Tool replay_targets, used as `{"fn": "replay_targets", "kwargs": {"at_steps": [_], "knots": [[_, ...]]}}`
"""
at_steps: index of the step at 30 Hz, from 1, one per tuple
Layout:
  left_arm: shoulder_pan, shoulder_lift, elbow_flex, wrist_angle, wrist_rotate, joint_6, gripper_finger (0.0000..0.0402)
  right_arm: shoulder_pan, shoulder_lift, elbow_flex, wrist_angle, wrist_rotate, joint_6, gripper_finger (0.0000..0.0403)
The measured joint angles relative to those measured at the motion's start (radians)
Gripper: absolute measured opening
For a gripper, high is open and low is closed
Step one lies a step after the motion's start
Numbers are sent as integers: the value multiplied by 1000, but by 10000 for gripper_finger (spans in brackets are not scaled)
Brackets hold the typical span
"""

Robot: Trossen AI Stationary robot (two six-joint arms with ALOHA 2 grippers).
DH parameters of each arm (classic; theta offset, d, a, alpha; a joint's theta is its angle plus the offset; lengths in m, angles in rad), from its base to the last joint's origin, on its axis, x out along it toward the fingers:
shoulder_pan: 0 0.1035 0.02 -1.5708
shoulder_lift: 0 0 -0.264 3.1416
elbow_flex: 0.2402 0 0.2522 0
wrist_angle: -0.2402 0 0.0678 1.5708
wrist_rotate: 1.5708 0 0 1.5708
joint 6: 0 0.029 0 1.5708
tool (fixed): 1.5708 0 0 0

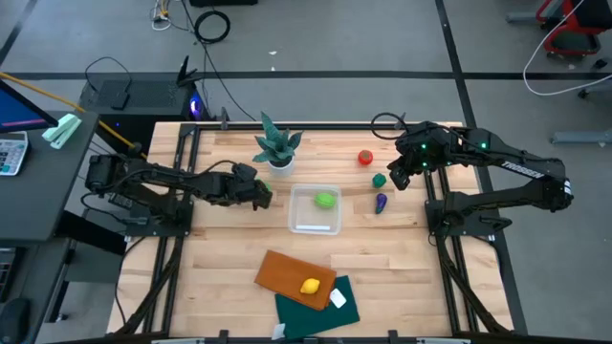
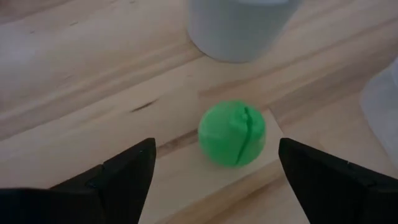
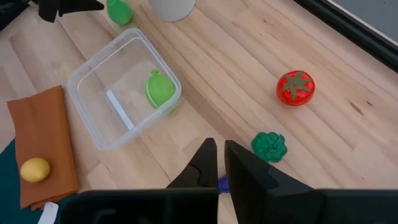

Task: Pick and placing Produce into tupperware
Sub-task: Put the pear into the transparent bin

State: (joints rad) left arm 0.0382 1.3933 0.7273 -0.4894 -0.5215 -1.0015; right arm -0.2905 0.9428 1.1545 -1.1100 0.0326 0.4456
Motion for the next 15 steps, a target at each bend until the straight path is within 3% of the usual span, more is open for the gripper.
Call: {"fn": "replay_targets", "kwargs": {"at_steps": [6, 15], "knots": [[36, 1, -6, 19, 39, 4, 348, 0, 0, 0, 0, 0, 7, 0], [68, 1, -145, 217, 120, -7, 348, 0, 0, 0, 0, 0, 7, 0]]}}
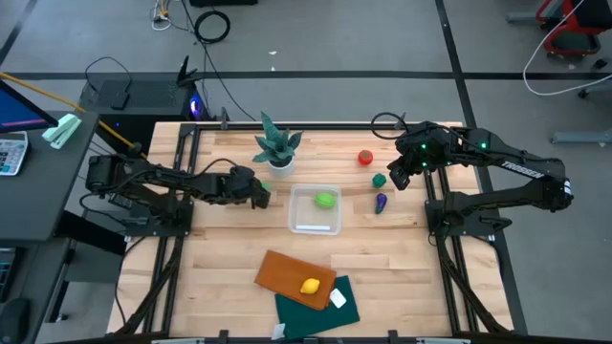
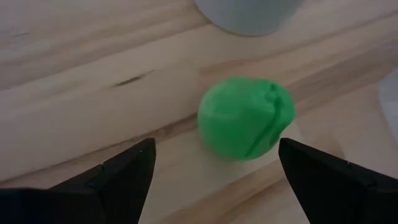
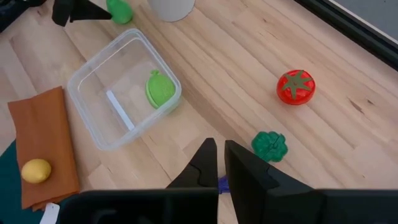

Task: Pick and placing Produce into tupperware
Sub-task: Put the pear into the transparent bin

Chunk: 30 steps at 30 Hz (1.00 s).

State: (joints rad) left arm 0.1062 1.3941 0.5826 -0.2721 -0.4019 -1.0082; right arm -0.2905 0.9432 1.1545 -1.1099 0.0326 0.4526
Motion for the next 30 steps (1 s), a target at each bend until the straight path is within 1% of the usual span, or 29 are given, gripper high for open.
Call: {"fn": "replay_targets", "kwargs": {"at_steps": [6, 10, 16, 21, 26, 30], "knots": [[5, 0, -7, 87, 9, 106, 348, 0, 0, 0, 0, 0, 0, 0], [21, 0, -7, 80, 20, 115, 348, 0, 0, 0, 0, 0, 0, 0], [71, 0, -7, 90, 59, 202, 348, 0, 0, 0, 0, 0, 0, 0], [105, 0, -7, 92, 105, 222, 348, 0, 1, 0, 0, 0, 3, 0], [107, 0, -7, 149, 143, 235, 348, 0, 1, 0, 1, 0, 3, 0], [107, 0, -7, 137, 145, 235, 348, 0, 1, 0, 11, 0, 3, 0]]}}
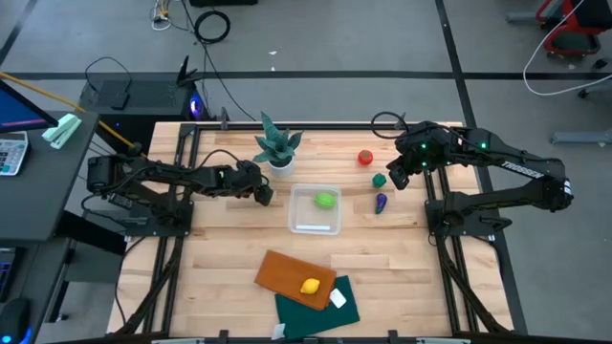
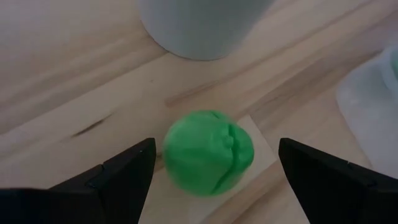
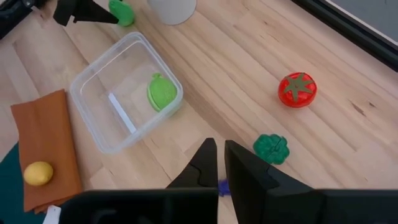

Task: Pick and placing Produce into tupperware
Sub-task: Put the pear into the transparent bin

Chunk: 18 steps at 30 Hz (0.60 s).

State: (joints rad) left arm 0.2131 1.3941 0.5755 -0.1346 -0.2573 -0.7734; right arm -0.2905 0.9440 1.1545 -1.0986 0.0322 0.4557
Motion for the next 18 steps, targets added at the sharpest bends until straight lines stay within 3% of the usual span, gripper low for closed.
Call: {"fn": "replay_targets", "kwargs": {"at_steps": [9, 18], "knots": [[-3, 83, 0, 15, 51, 0, 348, 0, 0, 0, 12, 0, 2, 0], [-22, 139, 2, 69, 7, -4, 348, 1, 0, 0, 15, -2, 15, 0]]}}
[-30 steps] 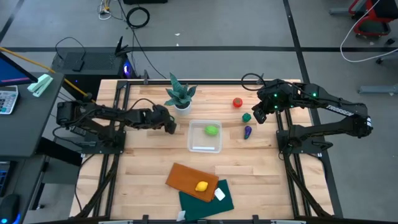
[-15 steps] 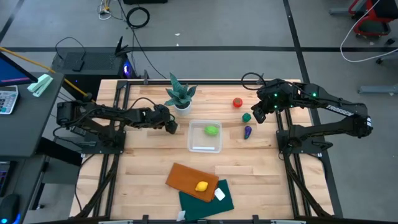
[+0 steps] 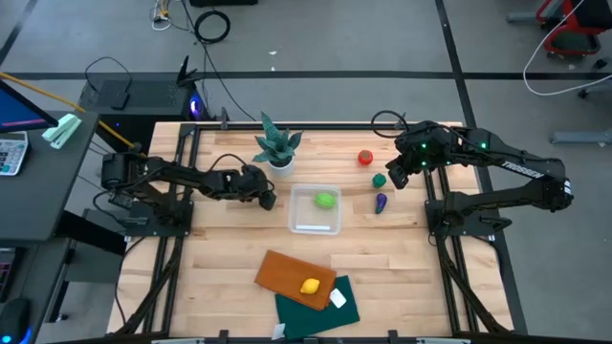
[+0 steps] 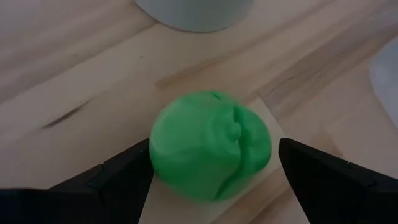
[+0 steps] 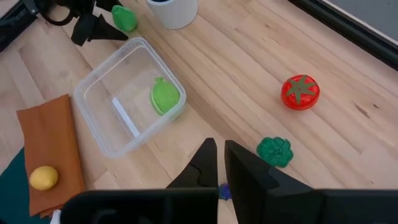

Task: Pick and placing Produce into tupperware
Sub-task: Put the pear into the transparent bin

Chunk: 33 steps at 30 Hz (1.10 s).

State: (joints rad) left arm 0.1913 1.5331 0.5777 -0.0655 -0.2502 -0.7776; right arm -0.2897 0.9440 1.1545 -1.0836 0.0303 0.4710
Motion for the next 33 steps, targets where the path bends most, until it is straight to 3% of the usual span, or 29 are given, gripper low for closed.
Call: {"fn": "replay_targets", "kwargs": {"at_steps": [6, 22, 33], "knots": [[2, 0, 0, 7, 4, 5, 343, 0, 0, 0, 0, 0, 1, 0], [3, 2, -2, 12, 5, 5, 256, 0, 0, 0, 0, 1, -1, 0], [0, -40, -2, 50, 60, -3, 260, 0, 0, 0, 0, 4, -3, 0]]}}
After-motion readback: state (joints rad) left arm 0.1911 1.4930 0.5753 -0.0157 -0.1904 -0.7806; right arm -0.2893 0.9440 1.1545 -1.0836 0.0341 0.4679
